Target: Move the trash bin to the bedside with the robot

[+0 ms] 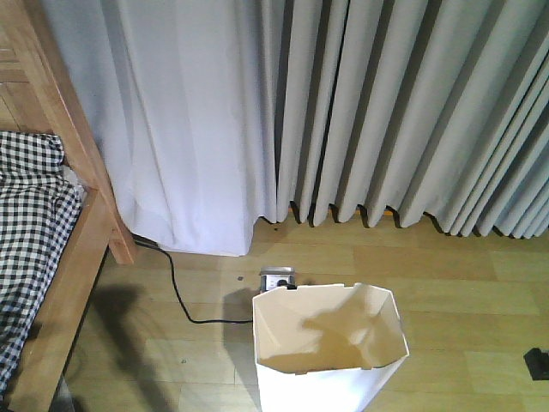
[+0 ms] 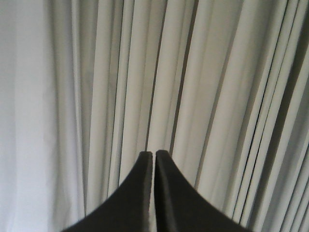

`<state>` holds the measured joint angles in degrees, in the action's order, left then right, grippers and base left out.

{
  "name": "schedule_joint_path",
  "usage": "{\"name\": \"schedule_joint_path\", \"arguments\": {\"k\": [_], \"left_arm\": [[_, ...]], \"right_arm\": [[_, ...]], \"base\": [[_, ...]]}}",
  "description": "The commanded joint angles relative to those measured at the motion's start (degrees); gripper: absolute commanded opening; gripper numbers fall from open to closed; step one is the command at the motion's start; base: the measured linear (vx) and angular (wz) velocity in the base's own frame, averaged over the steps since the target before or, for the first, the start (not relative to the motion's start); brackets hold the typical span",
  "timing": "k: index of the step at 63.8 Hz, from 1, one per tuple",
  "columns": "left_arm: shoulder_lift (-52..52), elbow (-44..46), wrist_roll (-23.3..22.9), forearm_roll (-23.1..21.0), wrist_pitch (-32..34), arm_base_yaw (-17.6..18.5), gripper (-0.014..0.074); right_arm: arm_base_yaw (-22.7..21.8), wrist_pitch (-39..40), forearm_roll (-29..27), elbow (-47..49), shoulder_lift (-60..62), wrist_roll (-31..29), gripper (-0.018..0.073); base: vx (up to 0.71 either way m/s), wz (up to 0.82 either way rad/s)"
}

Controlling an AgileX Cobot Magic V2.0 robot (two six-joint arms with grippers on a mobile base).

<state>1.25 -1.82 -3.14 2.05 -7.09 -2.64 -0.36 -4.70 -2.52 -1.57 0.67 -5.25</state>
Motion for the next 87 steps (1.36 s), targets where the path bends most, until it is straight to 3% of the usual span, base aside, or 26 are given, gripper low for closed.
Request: {"name": "schedule_joint_path", "arguments": {"k": [1, 17, 87], "left_arm": [[0.26, 1.38, -0.25, -0.08, 4.20, -0.02, -0.0006], [0.26, 1.38, -0.25, -0.08, 4.20, -0.02, -0.0006], [0.26, 1.38, -0.25, -0.08, 4.20, -0.02, -0.0006]], "right_arm": [[0.05, 4.33, 2.52, -1.24, 0.72, 2.22, -0.0009], [0.05, 3.91, 4.54, -1.24, 0.72, 3.51, -0.0009], [0.05, 3.96, 4.32, -1.24, 0.72, 3.51, -0.0009]], "base": [[0.00, 0.00], [0.00, 0.00], [0.00, 0.00]]}}
